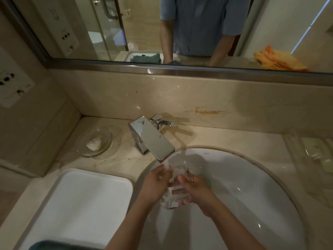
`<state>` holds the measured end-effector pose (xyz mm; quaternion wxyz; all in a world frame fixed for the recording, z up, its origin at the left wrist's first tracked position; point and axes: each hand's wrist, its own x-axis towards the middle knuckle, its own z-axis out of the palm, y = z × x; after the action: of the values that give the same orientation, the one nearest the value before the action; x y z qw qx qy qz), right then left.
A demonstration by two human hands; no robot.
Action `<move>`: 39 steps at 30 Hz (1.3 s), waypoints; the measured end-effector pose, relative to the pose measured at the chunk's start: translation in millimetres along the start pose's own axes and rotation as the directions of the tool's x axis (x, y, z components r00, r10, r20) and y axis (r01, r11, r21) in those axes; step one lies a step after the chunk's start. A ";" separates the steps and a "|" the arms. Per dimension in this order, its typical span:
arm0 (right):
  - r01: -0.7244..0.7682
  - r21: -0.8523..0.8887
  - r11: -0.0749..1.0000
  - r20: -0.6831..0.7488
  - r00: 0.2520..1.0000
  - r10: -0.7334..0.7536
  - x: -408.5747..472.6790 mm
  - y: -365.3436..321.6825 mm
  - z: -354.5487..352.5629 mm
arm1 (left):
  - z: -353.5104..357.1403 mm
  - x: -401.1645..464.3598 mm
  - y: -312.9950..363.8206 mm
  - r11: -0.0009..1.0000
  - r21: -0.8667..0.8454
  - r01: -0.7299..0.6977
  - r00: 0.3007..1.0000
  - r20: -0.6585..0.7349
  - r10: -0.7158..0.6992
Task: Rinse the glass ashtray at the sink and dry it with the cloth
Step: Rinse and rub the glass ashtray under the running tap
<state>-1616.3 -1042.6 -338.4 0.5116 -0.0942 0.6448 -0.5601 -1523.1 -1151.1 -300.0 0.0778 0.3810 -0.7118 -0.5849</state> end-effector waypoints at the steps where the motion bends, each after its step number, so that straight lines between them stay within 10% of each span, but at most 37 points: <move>1: 0.003 -0.008 1.000 -0.009 1.000 -0.003 1.3 0.8 0.6 | 0.9 1.0 -1.3 1.000 0.019 -0.001 1.000 -0.029 0.001; 15: 0.062 -0.052 0.997 -0.085 0.994 -0.066 12.0 0.0 10.1 | 4.3 5.9 -2.9 0.990 0.119 -0.072 0.980 -0.178 0.092; 26: 0.177 -0.063 0.982 -0.021 0.984 -0.178 14.9 -4.4 13.9 | -1.9 -12.1 -7.9 0.779 -0.612 0.138 0.978 0.208 -0.010; 33: 0.268 -0.128 0.955 -0.047 0.960 -0.275 7.3 5.1 8.3 | 4.0 -4.9 -7.4 0.634 -0.734 0.242 0.969 0.219 -0.116; 36: 0.350 -0.512 0.784 -0.067 0.894 -0.443 -5.5 8.1 12.6 | 8.2 -6.6 -10.4 0.635 -0.734 0.240 0.970 0.205 -0.130; 39: 0.357 -0.854 0.379 0.096 0.823 -0.560 -17.2 23.0 26.2 | 12.7 -8.7 -12.2 0.667 -0.713 0.214 0.976 0.181 -0.119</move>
<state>-1578.0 -1038.9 -343.8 0.1523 -0.4451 0.8291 -0.3021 -1518.6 -1136.0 -311.8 0.1268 0.3466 -0.3859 -0.8455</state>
